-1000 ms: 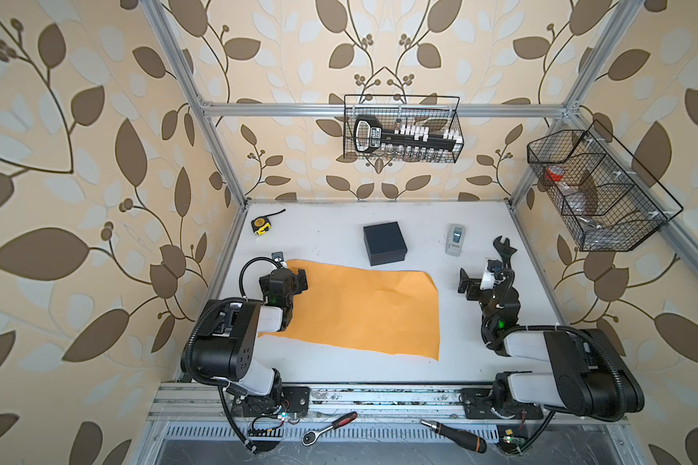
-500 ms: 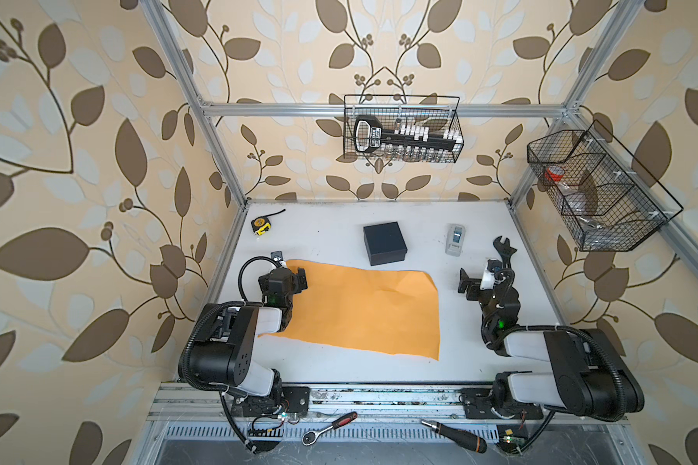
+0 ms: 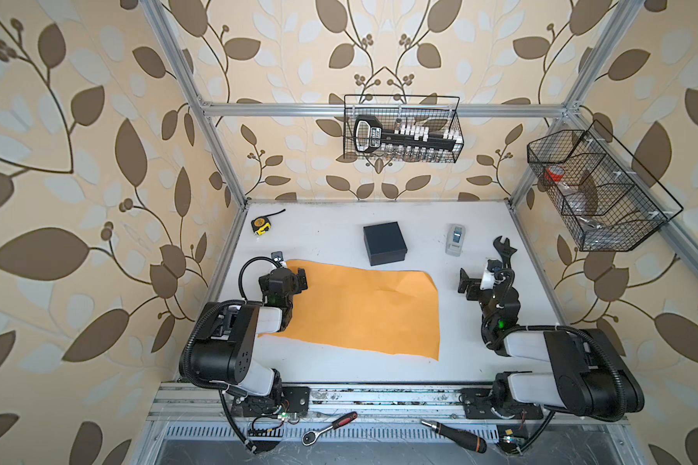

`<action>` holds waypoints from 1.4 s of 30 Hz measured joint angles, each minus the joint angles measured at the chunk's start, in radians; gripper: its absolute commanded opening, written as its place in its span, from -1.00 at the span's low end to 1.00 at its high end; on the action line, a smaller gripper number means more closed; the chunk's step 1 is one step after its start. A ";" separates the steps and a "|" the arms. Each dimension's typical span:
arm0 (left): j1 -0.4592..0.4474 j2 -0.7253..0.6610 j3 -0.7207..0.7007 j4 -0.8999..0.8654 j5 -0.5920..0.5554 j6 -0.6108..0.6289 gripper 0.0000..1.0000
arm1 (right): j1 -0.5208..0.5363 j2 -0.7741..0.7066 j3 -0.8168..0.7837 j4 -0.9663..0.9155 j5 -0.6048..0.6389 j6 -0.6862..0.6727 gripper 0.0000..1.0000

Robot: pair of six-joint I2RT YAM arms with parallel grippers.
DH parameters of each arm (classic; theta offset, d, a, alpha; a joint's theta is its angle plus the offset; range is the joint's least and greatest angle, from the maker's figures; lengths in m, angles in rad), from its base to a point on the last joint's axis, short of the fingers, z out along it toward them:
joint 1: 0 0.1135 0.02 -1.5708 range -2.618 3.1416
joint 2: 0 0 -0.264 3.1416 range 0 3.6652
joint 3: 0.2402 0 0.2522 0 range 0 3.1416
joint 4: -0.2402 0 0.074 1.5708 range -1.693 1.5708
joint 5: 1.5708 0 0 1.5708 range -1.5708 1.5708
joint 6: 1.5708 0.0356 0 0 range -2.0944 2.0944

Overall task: Wrap a gift box in wrapping paper
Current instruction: Pick up the gift box from the top-center of the table.

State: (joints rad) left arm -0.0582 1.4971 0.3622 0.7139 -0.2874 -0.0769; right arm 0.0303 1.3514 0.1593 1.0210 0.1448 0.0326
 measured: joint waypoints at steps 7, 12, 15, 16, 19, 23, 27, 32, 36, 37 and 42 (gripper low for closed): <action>0.000 0.000 0.000 0.000 0.000 0.000 0.98 | 0.000 0.000 0.000 0.000 0.000 0.000 1.00; 0.000 0.000 0.000 0.000 0.000 0.000 0.98 | 0.000 0.000 0.000 0.000 0.000 0.000 1.00; 0.000 0.000 0.000 0.003 0.000 0.000 0.98 | -0.004 0.000 0.000 0.000 -0.008 0.000 1.00; 0.000 -0.005 0.000 -0.002 0.001 0.001 0.98 | -0.010 0.000 0.000 0.000 -0.016 0.000 1.00; 0.000 -0.089 0.016 -0.129 0.000 -0.002 0.98 | -0.021 -0.024 0.000 -0.028 0.005 0.013 1.00; 0.000 -0.262 0.147 -0.392 -0.050 -0.082 0.98 | -0.012 -0.311 0.047 -0.310 0.133 0.101 1.00; 0.000 -0.387 0.347 -0.661 -0.090 -0.254 0.98 | -0.048 -0.529 0.220 -0.624 0.183 0.275 0.92; 0.003 -0.378 0.516 -0.841 0.178 -0.386 0.98 | -0.091 -0.539 0.365 -0.848 -0.053 0.415 0.67; -0.023 -0.196 0.648 -0.920 0.474 -0.474 0.98 | 0.013 -0.306 0.507 -0.945 -0.243 0.472 0.97; -0.044 -0.143 0.676 -0.934 0.523 -0.484 0.98 | 0.051 -0.230 0.551 -0.961 -0.282 0.479 0.98; -0.179 0.089 0.790 -0.958 0.658 -0.526 0.98 | 0.156 0.089 0.783 -1.004 -0.404 0.495 0.90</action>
State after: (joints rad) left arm -0.2375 1.5856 1.1519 -0.2436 0.3702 -0.6033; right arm 0.1864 1.4403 0.9421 0.0170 -0.2596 0.5274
